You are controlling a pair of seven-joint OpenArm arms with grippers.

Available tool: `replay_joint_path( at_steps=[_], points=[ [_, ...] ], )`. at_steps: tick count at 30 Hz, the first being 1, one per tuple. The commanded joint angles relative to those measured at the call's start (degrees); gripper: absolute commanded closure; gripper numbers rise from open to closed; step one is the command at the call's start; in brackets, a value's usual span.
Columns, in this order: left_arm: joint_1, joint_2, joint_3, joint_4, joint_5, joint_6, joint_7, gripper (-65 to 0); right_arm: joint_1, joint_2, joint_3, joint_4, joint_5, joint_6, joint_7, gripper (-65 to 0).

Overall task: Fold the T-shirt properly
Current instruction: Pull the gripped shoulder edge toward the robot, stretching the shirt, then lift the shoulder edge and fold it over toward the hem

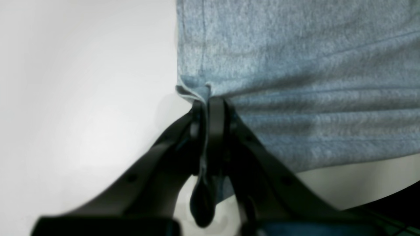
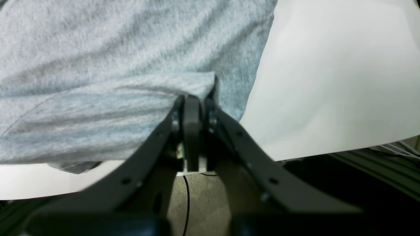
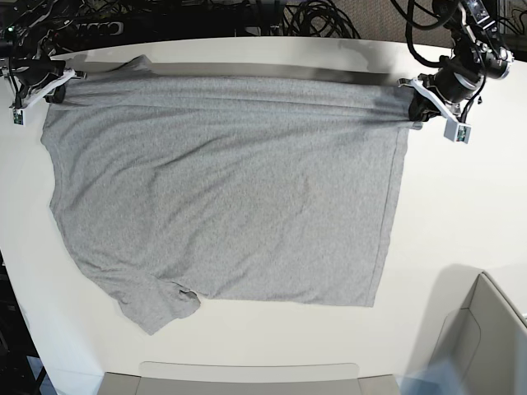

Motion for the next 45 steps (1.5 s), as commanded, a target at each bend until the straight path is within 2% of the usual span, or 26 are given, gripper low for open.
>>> replay_joint_path(
  at_steps=[1,6,15,23,28,34,37,43,45],
  points=[
    [-0.1,-1.0,-0.5,0.9,0.3,0.3,-0.9,0.0,0.2,1.2,0.2,1.0,-0.4,0.6,0.6,0.0],
    [-0.1,-1.0,-0.3,0.9,0.4,0.3,-0.9,0.0,0.2,1.2,0.2,1.0,-0.5,0.6,0.6,0.0],
    [-0.1,-1.2,-0.4,0.9,0.4,0.3,-0.9,0.0,0.8,1.3,-2.3,0.9,-6.5,0.6,0.6,0.0],
    [-2.4,-1.3,-0.2,0.8,0.5,0.3,-0.5,0.0,1.8,1.3,-2.5,0.9,-6.5,0.6,0.6,0.0],
    [-5.4,-2.0,-0.1,0.1,0.5,0.3,3.3,0.0,2.5,1.3,-2.5,1.0,-6.5,0.6,0.6,0.0],
    [-6.5,-2.1,-0.1,0.1,0.5,0.3,3.7,0.0,4.3,2.1,-2.5,1.0,-6.5,0.6,0.6,0.0],
    [-7.6,-2.1,0.0,0.0,0.5,0.3,3.7,0.0,5.9,3.8,-2.5,1.0,-6.7,0.6,0.6,0.0],
    [-10.5,-2.1,0.0,-4.3,0.6,0.3,3.7,0.0,9.8,4.5,-2.6,1.0,-12.6,0.6,0.6,0.0],
    [-11.2,-2.1,0.6,-4.5,0.6,3.1,3.7,0.0,10.9,4.5,-2.6,1.0,-13.8,0.6,0.6,0.0]
  ],
)
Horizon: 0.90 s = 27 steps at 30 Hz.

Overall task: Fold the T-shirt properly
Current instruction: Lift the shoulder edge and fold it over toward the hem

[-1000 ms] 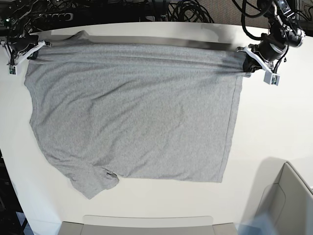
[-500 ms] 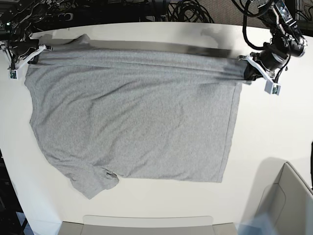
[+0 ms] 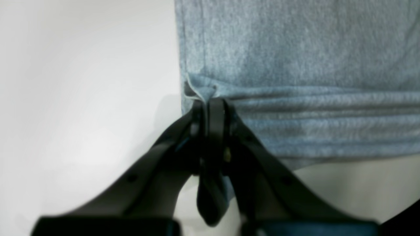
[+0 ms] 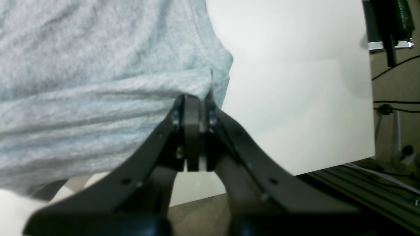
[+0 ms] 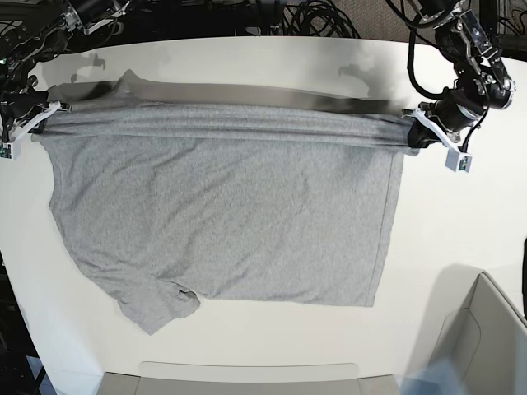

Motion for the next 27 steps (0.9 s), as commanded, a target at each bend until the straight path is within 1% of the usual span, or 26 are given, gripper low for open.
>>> replay_joint_path(
  at_steps=[1,3,5,8,10,12,17,20,21,24,25,27],
  points=[
    [-1.0,-1.2,1.5,1.1,1.0,3.9,-1.1,0.0,1.3,1.5,0.3,1.1,-2.3,0.6,0.6,0.0],
    [-1.0,-1.2,4.1,1.2,0.9,5.7,-1.8,0.0,2.6,1.6,0.2,1.0,-3.4,0.6,0.6,0.0],
    [-2.3,-1.2,5.3,1.2,0.9,6.7,-1.8,0.0,3.6,1.7,-1.9,1.0,-5.1,0.6,0.6,0.0],
    [-4.6,-1.2,5.4,1.2,0.9,8.4,-1.8,0.0,5.1,1.7,-5.8,1.0,-9.2,0.6,0.6,0.0],
    [-5.2,-1.2,5.5,1.2,0.9,10.3,-1.8,0.0,6.3,1.5,-7.2,0.9,-11.9,0.6,0.6,0.0],
    [-6.4,-1.2,5.5,1.2,0.9,11.3,-1.8,0.0,7.6,1.4,-8.2,0.9,-14.1,0.6,0.6,0.0],
    [-8.2,-1.2,5.6,1.1,0.9,11.7,-1.8,0.0,9.8,1.6,-10.4,-0.2,-16.0,0.6,0.6,0.0],
    [-9.2,-1.2,5.6,0.3,1.5,11.7,-1.8,0.0,11.7,1.7,-10.9,-4.6,-18.5,0.6,0.6,0.0],
    [-9.7,-1.2,5.9,-0.3,2.7,11.7,-1.8,0.0,12.5,2.2,-11.0,-6.0,-19.4,0.6,0.6,0.0],
    [-11.8,-1.2,9.8,-3.0,8.2,11.5,-2.3,0.0,13.5,2.8,-11.0,-9.0,-19.8,0.6,0.6,0.0],
    [-12.0,-1.1,10.4,-3.6,9.7,11.4,-3.4,0.0,13.5,2.8,-11.0,-9.5,-19.8,0.6,0.6,0.0],
    [-12.0,-1.0,10.8,-4.1,10.4,11.4,-5.8,0.0,13.5,2.7,-11.0,-9.9,-20.1,0.6,2.4,0.0]
  ],
)
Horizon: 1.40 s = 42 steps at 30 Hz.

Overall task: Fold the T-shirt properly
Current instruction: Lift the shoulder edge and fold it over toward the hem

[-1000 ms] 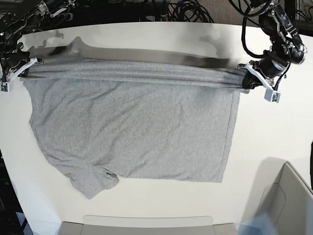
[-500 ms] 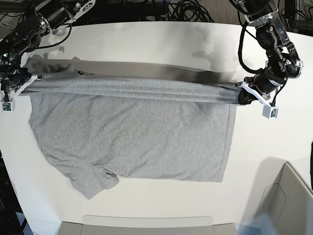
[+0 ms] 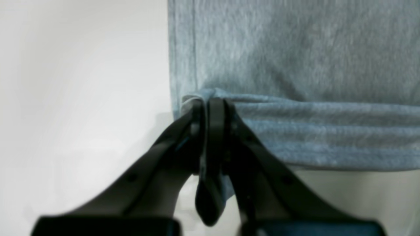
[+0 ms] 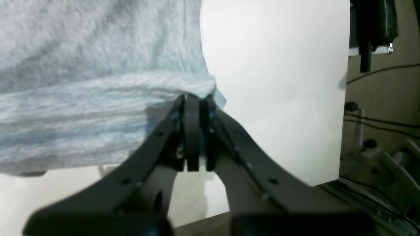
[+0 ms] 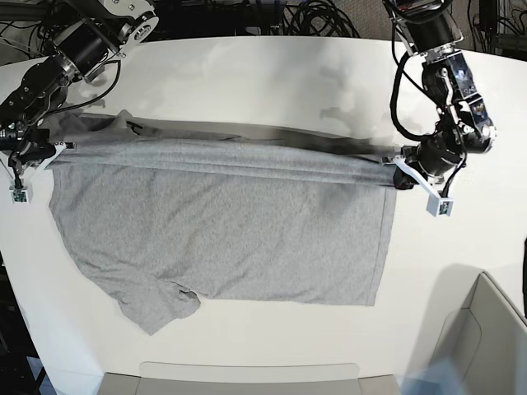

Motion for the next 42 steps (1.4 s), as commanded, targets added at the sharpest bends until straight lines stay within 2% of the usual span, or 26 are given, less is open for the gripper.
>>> replay_joint_path(
  at_steps=[1,7,10,18,23,31,35,39,42],
  points=[
    [-1.2,-1.3,-0.2,0.7,0.7,0.3,-2.9,0.0,1.0,1.1,0.1,0.6,-0.6,0.6,1.8,0.0],
    [-3.6,-1.5,-0.1,-4.2,0.9,0.2,-3.6,0.0,2.7,1.6,0.0,-4.2,-0.6,0.6,3.3,0.0],
    [-5.1,-1.5,-0.1,-6.8,0.9,0.2,-4.1,0.0,3.7,1.7,0.0,-5.7,-1.0,0.6,7.2,0.0],
    [-7.3,-3.4,5.2,-11.8,0.9,0.6,-10.1,0.0,5.1,1.6,-3.5,-10.5,-2.1,0.6,12.3,0.0],
    [-7.3,-3.5,5.6,-13.8,0.9,3.8,-13.5,0.0,6.7,2.1,-3.5,-15.1,-1.9,0.6,15.6,0.0],
    [-7.3,-3.5,5.8,-15.7,0.9,3.7,-16.7,0.0,8.0,2.1,-3.5,-20.8,-2.2,0.6,21.3,0.0],
    [-8.6,-3.5,9.3,-15.8,0.9,3.9,-18.1,0.0,8.0,1.9,-3.5,-21.1,-2.2,0.6,23.9,0.0],
    [-9.3,-3.5,10.3,-19.3,0.9,3.9,-19.6,0.0,8.0,2.1,-3.5,-21.7,-1.8,-2.0,24.3,0.0],
    [-9.3,-3.5,10.4,-20.4,0.9,3.8,-22.0,0.0,8.0,2.1,-3.5,-22.1,-1.8,-2.3,24.5,0.0]
  ],
)
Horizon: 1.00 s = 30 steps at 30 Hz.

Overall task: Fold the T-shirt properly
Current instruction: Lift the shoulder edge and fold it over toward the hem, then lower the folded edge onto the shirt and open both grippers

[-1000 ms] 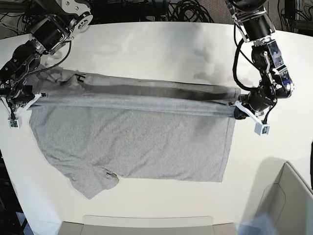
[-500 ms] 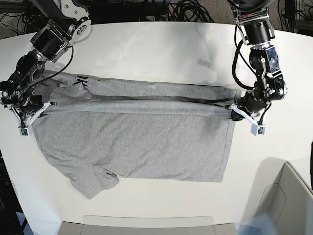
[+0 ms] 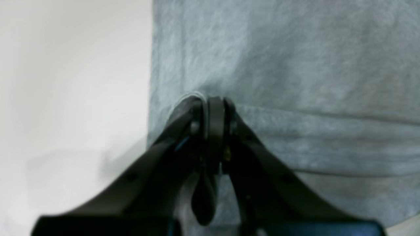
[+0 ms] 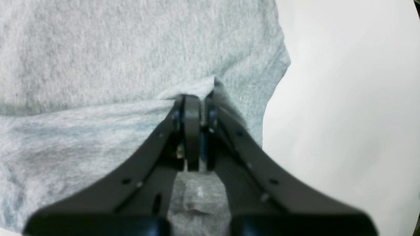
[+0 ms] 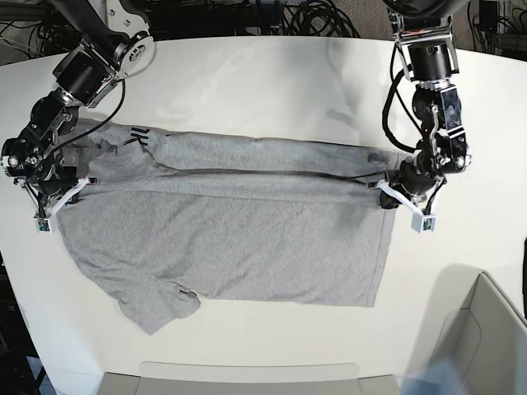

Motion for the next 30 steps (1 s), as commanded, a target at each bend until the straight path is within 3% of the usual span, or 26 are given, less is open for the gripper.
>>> replay_joint_path(
  at_steps=[1,5,6,11,13,17,20,25,30],
  points=[
    [-1.4,-0.8,-0.2,0.9,-0.5,-0.2,-2.7,0.0,1.5,0.9,-0.1,0.7,0.9,-0.6,2.3,0.0],
    [-1.4,-0.8,-0.3,0.8,-0.5,-0.1,-3.3,0.0,1.4,0.8,0.0,0.6,0.4,-0.7,5.0,0.0],
    [-1.4,-0.8,-0.3,0.8,-0.5,-0.1,-3.3,-2.3,1.4,0.8,0.0,0.6,0.4,-0.7,5.0,-0.2],
    [-1.4,-0.8,-0.7,0.9,-0.5,0.0,-3.4,-23.1,1.2,0.5,0.3,1.0,0.4,-0.8,4.9,-15.0],
    [-1.3,-0.8,-0.7,0.9,-0.5,0.0,-3.9,-26.3,1.0,0.8,0.4,1.1,0.5,-0.8,4.9,-20.0],
    [-1.0,-0.9,-0.8,1.1,-0.5,0.0,-6.5,-26.4,1.0,0.9,0.4,1.8,0.9,-0.7,4.8,-26.1],
    [-0.9,-1.0,-0.8,1.3,-0.5,-0.1,-7.1,-26.4,0.7,0.5,0.4,5.0,0.9,-0.7,4.0,-26.5],
    [3.4,-3.3,-0.9,7.6,-0.6,-0.2,-7.1,-26.7,-0.1,0.9,0.5,11.7,4.1,-0.2,-5.0,-26.5],
    [8.6,-4.4,-3.0,13.4,-0.7,-0.3,-6.8,-27.9,-3.0,1.0,5.2,17.3,10.3,-0.2,-12.5,-26.6]
  ],
)
